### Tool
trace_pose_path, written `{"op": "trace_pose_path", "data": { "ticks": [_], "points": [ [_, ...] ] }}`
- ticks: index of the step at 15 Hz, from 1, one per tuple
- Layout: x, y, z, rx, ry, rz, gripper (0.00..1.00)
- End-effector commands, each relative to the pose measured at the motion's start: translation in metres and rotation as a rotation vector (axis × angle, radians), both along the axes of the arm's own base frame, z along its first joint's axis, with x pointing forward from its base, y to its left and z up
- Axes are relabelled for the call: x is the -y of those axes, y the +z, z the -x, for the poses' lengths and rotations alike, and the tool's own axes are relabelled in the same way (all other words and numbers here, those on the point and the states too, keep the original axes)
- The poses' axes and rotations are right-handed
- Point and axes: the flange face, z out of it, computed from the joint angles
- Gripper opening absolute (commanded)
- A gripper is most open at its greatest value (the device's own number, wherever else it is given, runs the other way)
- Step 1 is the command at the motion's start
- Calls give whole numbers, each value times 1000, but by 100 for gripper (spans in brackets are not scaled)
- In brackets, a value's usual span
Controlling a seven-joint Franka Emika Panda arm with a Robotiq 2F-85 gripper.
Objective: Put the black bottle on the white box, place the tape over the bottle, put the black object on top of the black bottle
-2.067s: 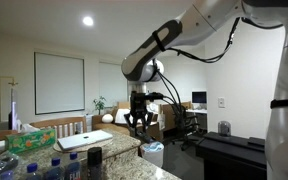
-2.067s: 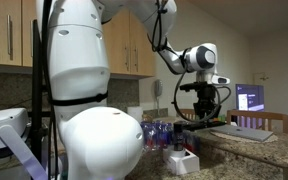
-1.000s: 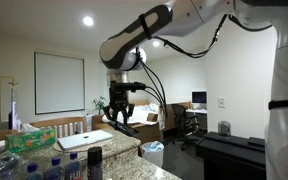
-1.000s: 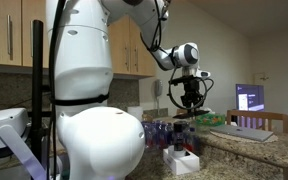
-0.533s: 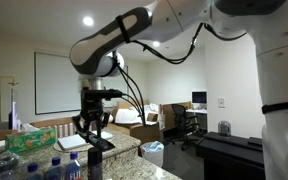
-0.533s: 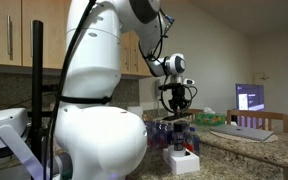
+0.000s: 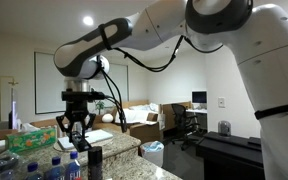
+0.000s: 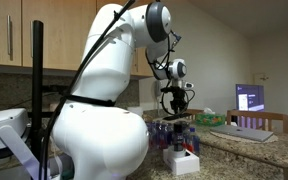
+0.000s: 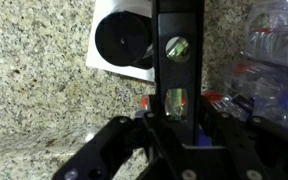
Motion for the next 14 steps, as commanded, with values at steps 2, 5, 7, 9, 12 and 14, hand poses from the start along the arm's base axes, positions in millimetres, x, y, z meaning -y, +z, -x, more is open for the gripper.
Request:
{"op": "trace_pose_path", "data": {
  "ticks": [2,5,7,9,12,14],
  "points": [
    [2,43,2,11,-61,12,17],
    [4,41,4,-23,-74,10,17],
    [7,32,6,-37,-87,7,17],
    [9,22,10,-53,-100,-3,17],
    [11,12,22,-73,-124,-18,17],
    [12,8,31,-75,-155,-18,17]
  ]
}}
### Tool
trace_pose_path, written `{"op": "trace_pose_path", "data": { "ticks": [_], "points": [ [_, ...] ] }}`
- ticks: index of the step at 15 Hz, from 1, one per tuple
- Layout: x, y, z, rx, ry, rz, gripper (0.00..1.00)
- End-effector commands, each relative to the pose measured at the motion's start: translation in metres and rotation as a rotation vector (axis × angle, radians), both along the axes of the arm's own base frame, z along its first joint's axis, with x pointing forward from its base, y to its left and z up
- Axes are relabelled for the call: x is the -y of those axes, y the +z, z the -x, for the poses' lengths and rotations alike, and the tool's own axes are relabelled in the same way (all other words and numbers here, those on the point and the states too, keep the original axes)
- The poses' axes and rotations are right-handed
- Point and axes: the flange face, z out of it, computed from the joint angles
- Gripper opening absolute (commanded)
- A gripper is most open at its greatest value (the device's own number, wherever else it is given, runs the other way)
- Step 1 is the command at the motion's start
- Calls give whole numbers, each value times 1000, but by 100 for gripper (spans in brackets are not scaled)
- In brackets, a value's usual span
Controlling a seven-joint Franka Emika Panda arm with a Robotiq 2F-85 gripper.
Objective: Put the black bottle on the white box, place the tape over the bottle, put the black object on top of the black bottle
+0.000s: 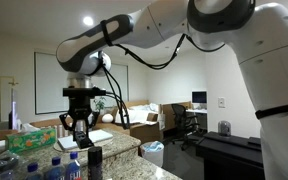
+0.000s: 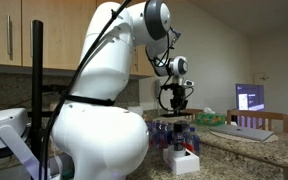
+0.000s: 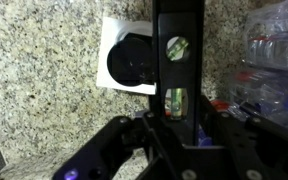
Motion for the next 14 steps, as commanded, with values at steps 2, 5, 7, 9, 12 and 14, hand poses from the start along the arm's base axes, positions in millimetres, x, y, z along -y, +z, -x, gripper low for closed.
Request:
{"op": "trace_pose_path", "data": {
  "ticks": [2,5,7,9,12,14],
  "points": [
    [8,6,33,14,-106,0,17],
    [11,9,48,28,-159,13,17],
    [15,8,54,26,-178,11,17],
    [21,6,58,15,-192,8,17],
    [31,-2,59,-1,-211,3,17],
    [39,-8,56,-13,-234,-2,17]
  ]
}}
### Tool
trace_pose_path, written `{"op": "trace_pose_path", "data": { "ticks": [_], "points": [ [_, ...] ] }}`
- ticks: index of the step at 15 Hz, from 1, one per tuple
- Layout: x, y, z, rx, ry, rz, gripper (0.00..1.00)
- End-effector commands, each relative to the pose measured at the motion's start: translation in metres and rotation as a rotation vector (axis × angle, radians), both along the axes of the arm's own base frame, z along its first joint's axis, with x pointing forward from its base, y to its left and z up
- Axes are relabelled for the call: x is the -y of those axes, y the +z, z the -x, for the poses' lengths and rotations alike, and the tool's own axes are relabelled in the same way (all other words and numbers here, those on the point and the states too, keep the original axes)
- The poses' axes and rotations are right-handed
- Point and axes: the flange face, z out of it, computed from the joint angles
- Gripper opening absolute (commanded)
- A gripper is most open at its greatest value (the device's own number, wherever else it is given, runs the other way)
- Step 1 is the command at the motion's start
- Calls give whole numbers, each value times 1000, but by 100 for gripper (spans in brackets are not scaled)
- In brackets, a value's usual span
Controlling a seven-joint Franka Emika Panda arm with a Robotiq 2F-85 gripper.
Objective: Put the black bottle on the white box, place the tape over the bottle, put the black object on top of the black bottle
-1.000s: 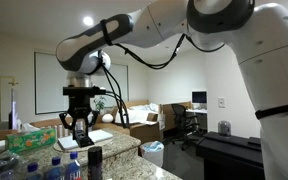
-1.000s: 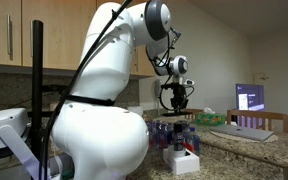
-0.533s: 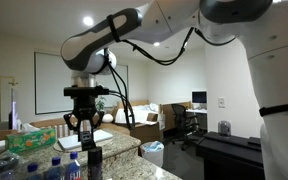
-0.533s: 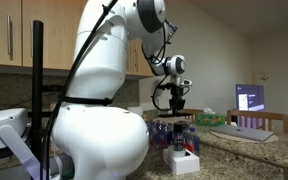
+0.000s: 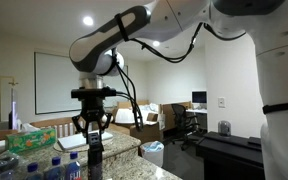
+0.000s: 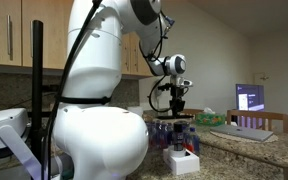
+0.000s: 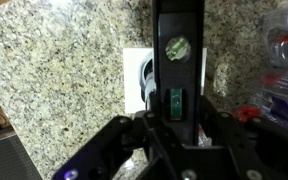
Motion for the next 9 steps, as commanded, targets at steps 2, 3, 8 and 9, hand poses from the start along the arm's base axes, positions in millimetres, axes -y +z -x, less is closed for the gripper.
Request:
{"op": "trace_pose_path", "data": {
  "ticks": [2,3,8,9],
  "points": [
    [18,-7,2,-7,-73,-35,17],
    [20,-8,1,-8,-75,-38,17],
    [16,-9,-3,-1,-70,-43,17],
    [15,-10,-4,-2,-66,-44,17]
  ]
}}
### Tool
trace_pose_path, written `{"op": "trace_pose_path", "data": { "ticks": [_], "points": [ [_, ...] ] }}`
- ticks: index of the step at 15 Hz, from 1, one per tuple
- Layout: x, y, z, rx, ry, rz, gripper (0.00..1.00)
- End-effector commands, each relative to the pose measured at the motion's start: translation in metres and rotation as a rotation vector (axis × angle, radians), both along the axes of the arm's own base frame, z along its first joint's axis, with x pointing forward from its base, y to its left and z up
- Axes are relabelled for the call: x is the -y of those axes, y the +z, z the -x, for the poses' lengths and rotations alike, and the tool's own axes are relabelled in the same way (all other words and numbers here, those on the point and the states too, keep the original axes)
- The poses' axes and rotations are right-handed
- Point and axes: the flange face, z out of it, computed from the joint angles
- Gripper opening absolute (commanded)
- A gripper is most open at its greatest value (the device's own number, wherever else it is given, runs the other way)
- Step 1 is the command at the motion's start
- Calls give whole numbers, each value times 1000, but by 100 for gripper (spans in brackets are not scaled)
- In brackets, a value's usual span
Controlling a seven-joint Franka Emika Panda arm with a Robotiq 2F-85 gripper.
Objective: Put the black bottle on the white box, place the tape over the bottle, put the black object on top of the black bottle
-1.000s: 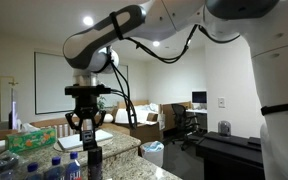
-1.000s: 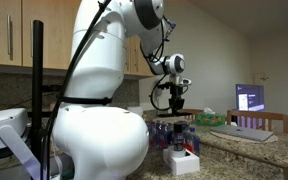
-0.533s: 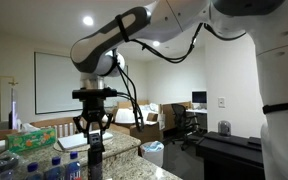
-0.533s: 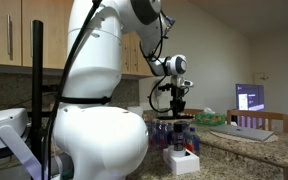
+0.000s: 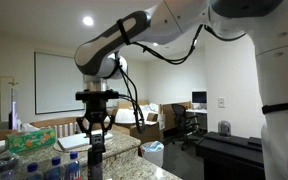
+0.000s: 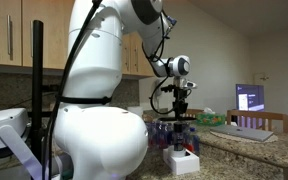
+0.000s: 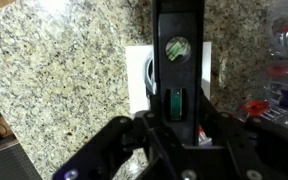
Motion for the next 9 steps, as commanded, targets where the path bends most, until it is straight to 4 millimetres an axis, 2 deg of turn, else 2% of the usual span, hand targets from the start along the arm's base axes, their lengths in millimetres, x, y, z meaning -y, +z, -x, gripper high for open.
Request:
{"op": "trace_pose_path", "data": {
  "ticks": [1,9],
  "points": [
    [-3,-2,1,5,-16,-25,17],
    [-13,-9,-1,-4,6,-27,17]
  ]
}}
